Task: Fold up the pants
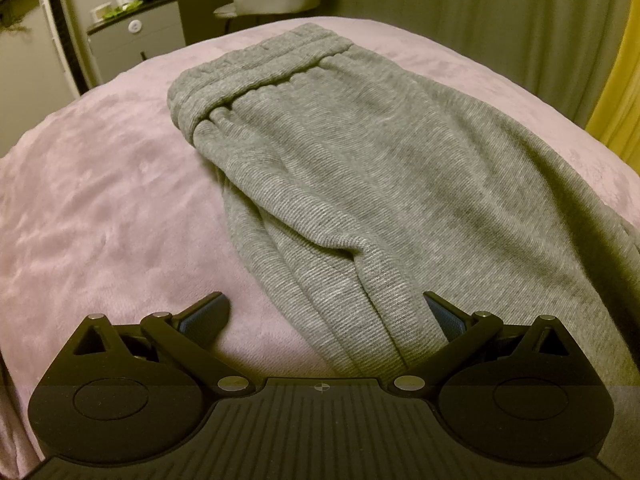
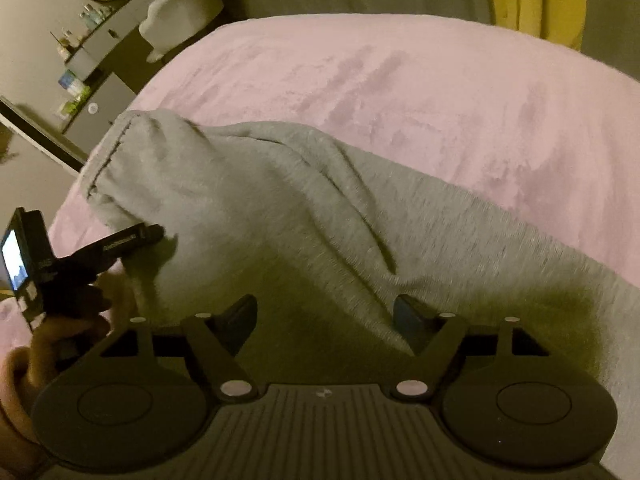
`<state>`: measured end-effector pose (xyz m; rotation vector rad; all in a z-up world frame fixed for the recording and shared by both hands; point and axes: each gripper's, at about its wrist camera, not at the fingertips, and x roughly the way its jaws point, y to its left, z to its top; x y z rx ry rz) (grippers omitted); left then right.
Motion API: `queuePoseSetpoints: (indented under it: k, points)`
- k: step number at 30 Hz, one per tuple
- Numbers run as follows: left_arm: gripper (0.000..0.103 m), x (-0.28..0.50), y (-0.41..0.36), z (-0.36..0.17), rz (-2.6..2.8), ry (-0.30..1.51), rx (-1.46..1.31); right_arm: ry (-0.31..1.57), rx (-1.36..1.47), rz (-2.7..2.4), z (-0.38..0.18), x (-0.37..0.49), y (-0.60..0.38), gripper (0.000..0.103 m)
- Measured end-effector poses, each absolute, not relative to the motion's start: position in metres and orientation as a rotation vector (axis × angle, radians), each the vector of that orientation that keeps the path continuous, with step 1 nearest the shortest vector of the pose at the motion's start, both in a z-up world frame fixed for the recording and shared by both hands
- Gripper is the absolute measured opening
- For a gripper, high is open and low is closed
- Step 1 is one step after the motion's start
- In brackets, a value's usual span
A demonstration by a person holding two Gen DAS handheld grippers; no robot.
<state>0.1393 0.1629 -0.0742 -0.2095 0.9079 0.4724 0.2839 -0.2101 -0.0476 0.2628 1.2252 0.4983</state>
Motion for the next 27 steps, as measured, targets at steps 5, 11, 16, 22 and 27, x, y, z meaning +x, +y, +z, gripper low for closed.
queuePoseSetpoints:
  k: [5, 11, 16, 22, 27]
  points:
    - [0.103, 0.139, 0.163, -0.074, 0.472, 0.907, -0.210, 1.229, 0.307, 0.516, -0.057, 0.292, -0.202, 0.090]
    - [0.103, 0.140, 0.163, -0.074, 0.471, 0.907, -0.211, 1.108, 0.378, 0.523, -0.034, 0.320, -0.199, 0.089]
    - [0.103, 0.139, 0.163, -0.075, 0.470, 0.906, -0.218, 1.095, 0.311, 0.434, -0.036, 0.351, -0.196, 0.045]
    - [0.103, 0.139, 0.163, -0.075, 0.470, 0.905, -0.228, 1.206, 0.142, 0.448, -0.061, 0.347, -0.187, 0.045]
    - [0.103, 0.140, 0.164, -0.075, 0.470, 0.905, -0.229, 1.223, 0.084, 0.453, -0.067, 0.344, -0.178, 0.050]
